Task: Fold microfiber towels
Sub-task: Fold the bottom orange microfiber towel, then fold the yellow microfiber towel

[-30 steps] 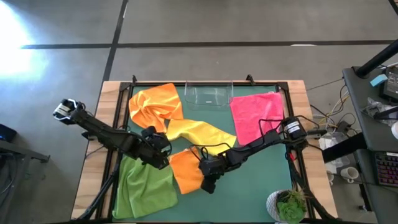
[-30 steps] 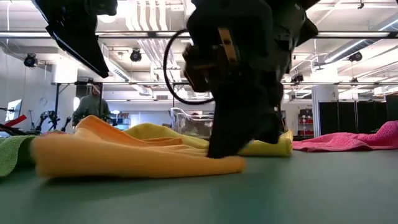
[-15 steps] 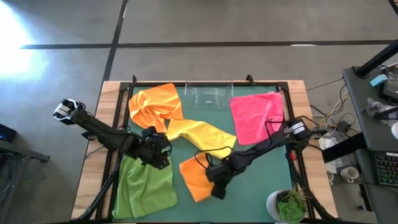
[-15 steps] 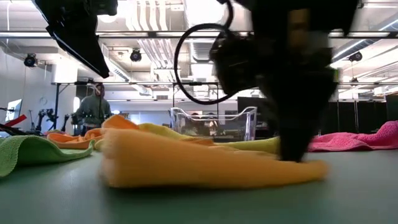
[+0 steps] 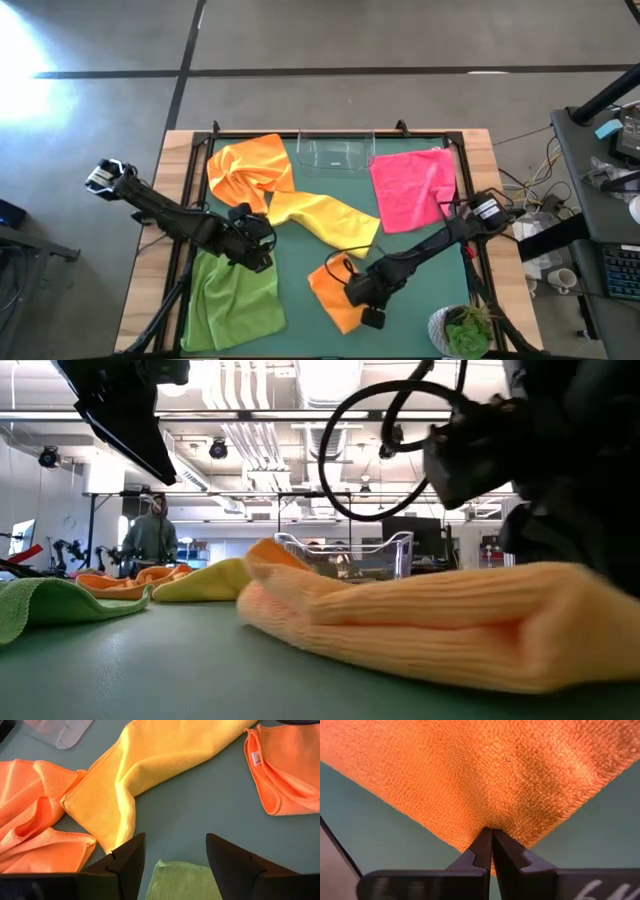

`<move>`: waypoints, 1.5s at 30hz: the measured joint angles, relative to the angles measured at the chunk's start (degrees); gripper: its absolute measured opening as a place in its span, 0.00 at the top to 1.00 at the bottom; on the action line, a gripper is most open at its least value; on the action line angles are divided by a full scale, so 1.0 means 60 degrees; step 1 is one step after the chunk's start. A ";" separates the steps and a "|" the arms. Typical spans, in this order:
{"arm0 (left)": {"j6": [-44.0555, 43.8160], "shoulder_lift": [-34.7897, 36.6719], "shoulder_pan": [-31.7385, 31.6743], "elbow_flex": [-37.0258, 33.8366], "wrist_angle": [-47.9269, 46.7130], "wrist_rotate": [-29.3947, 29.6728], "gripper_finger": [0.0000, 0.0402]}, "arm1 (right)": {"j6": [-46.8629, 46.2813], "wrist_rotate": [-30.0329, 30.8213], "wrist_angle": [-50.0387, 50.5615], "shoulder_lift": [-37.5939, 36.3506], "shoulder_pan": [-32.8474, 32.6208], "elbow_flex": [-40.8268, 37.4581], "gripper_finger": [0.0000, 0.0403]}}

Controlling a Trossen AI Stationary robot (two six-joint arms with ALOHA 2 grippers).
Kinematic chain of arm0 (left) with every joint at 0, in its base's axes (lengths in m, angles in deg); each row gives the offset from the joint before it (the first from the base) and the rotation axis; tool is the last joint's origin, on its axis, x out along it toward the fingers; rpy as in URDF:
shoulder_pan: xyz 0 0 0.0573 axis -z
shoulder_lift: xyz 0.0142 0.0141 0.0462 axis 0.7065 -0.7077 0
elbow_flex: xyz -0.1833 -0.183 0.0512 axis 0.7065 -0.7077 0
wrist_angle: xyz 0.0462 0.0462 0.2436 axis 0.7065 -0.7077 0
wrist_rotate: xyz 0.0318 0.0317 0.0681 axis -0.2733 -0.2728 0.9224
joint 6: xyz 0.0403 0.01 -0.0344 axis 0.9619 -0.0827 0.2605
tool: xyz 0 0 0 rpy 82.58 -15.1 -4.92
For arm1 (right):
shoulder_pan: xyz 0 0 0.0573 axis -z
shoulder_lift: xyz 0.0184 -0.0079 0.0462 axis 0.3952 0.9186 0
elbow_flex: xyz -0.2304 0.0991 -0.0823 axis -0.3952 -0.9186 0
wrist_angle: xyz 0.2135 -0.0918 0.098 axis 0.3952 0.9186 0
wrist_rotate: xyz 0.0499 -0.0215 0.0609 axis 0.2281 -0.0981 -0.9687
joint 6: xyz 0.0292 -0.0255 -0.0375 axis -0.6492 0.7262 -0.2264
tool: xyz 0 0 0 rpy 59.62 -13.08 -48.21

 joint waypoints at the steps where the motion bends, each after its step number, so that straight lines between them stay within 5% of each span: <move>1: -0.0004 0.0000 0.0000 0.0000 0.0026 0.0000 0.52 | 0.0000 0.0000 0.0096 -0.0002 -0.0050 0.0000 0.98; 26: 0.0004 0.0000 0.0000 0.0000 0.0000 -0.0015 0.52 | -0.0782 0.0204 0.1749 -0.1203 -0.1540 -0.0047 0.98; 37: 0.0820 -0.0007 -0.0356 -0.0228 0.0336 -0.0057 0.52 | -0.1297 0.4396 0.1745 -0.2833 -0.1359 -0.0050 0.98; 45: 0.1290 -0.0014 -0.0638 -0.0687 0.2022 -0.0291 0.52 | -0.1275 0.6790 0.2379 -0.4237 -0.0755 -0.0292 0.98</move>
